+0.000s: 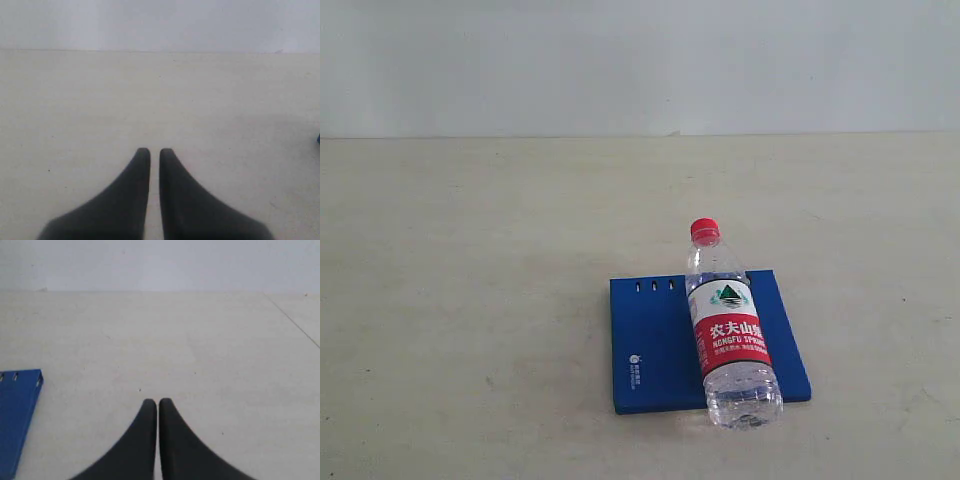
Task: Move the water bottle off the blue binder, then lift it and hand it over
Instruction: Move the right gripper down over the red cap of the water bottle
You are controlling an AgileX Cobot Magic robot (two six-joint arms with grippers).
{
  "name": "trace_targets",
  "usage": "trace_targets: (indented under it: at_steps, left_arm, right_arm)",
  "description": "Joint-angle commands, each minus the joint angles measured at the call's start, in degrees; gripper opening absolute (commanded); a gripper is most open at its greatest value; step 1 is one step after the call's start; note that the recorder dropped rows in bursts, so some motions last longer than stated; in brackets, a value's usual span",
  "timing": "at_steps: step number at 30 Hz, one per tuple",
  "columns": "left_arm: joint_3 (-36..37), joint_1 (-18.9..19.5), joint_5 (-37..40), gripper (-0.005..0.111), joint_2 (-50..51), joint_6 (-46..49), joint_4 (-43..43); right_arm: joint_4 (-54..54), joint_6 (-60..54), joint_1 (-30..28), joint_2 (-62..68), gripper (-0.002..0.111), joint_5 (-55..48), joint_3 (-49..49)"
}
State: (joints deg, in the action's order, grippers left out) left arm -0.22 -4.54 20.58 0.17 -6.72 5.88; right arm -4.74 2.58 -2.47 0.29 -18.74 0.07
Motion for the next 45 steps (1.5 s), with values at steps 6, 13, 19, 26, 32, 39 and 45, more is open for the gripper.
trace_targets:
  at_steps: [6, 13, 19, 26, 32, 39, 45]
  left_arm:
    - [0.22, -0.08, -0.16, 0.007, -0.17, 0.28, -0.02]
    - [0.22, -0.08, -0.16, 0.007, -0.17, 0.28, -0.02]
    - [0.22, -0.08, -0.16, 0.007, -0.17, 0.28, -0.02]
    - [0.22, -0.08, -0.16, 0.007, -0.17, 0.28, -0.02]
    - [0.22, -0.08, -0.16, 0.007, -0.17, 0.28, -0.02]
    - [0.22, -0.08, -0.16, 0.007, -0.17, 0.28, -0.02]
    - [0.22, -0.08, -0.16, 0.007, -0.17, 0.28, -0.02]
  right_arm:
    - [9.35, 13.98, -0.31, -0.29, 0.000, 30.33, -0.07]
    - [15.66, 27.63, -0.31, -0.29, 0.000, 51.30, -0.07]
    - [24.99, 30.37, -0.31, -0.29, 0.000, 55.11, -0.07]
    - [22.55, 51.18, -0.31, -0.29, 0.000, 39.90, -0.07]
    - [8.49, 56.31, 3.02, -0.29, 0.034, 16.75, -1.75]
    - [7.86, 32.80, 7.91, 19.33, 0.039, 18.74, -16.49]
    - [7.86, 18.04, 14.39, 52.77, 0.039, 8.70, -33.33]
